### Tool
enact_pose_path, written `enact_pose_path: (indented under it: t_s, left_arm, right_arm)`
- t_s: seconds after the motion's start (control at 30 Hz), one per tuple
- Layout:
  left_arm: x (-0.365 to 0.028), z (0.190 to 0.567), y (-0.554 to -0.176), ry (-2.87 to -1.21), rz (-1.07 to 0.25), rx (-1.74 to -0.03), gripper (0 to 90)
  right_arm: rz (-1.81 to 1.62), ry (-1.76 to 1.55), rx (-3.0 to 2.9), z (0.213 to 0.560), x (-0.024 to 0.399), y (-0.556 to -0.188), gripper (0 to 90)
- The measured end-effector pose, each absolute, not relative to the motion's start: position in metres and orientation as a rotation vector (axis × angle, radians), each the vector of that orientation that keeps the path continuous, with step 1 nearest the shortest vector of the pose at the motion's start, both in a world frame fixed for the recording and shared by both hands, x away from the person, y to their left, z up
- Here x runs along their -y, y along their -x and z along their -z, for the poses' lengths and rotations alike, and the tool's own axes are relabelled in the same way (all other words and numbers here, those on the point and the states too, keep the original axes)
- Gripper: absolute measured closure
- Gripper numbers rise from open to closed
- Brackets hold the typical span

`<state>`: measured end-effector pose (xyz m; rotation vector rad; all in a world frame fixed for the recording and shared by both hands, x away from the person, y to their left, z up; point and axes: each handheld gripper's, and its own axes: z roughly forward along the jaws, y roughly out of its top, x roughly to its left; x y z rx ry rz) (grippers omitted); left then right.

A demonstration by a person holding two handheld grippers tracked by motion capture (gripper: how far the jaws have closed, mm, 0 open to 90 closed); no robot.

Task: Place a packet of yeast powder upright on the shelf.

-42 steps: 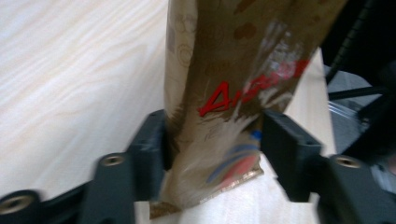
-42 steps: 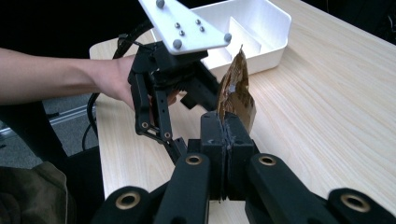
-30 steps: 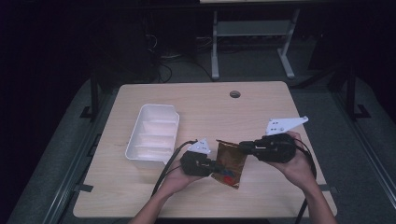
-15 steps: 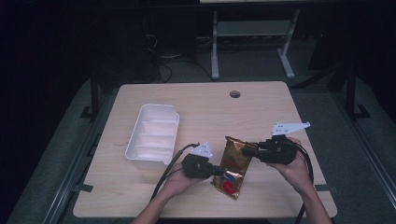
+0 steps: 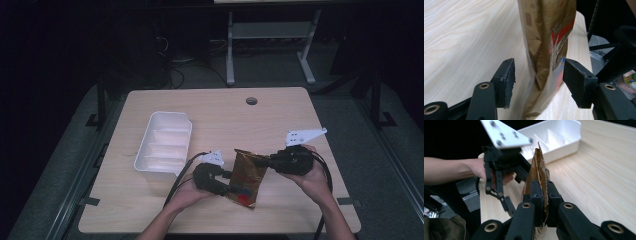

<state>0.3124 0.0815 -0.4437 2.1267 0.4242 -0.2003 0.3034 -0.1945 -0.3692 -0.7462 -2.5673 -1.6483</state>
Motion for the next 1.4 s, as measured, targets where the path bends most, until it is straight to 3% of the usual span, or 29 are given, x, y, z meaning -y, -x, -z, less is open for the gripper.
enact_pose_path:
  t_s: [0.23,0.4,0.53,0.73,1.1,1.27,1.4]
  left_arm:
    - [-0.079,0.444,-0.309,-2.157,0.193,-0.397,67.3]
    - [-0.082,0.444,-0.307,-2.175,0.162,-0.397,76.9]
    - [-0.082,0.445,-0.307,-2.170,0.162,-0.401,77.9]
    - [-0.083,0.445,-0.306,-2.165,0.156,-0.409,78.0]
    - [-0.085,0.445,-0.303,-2.169,0.150,-0.418,78.1]
    - [-0.088,0.443,-0.302,-2.163,0.158,-0.415,76.5]
    - [-0.095,0.440,-0.298,-2.145,0.147,-0.429,68.8]
  right_arm:
    - [1.658,0.669,2.602,0.358,0.178,-0.300,85.7]
    - [1.681,0.705,2.597,0.362,0.181,-0.301,73.2]
    - [1.679,0.744,2.561,0.372,0.186,-0.303,63.0]
    - [1.646,0.788,2.521,0.391,0.189,-0.304,58.3]
    - [1.656,0.789,2.483,0.397,0.178,-0.304,61.6]
    - [1.654,0.765,2.498,0.394,0.174,-0.301,73.3]
    - [1.653,0.748,2.503,0.391,0.175,-0.298,77.7]
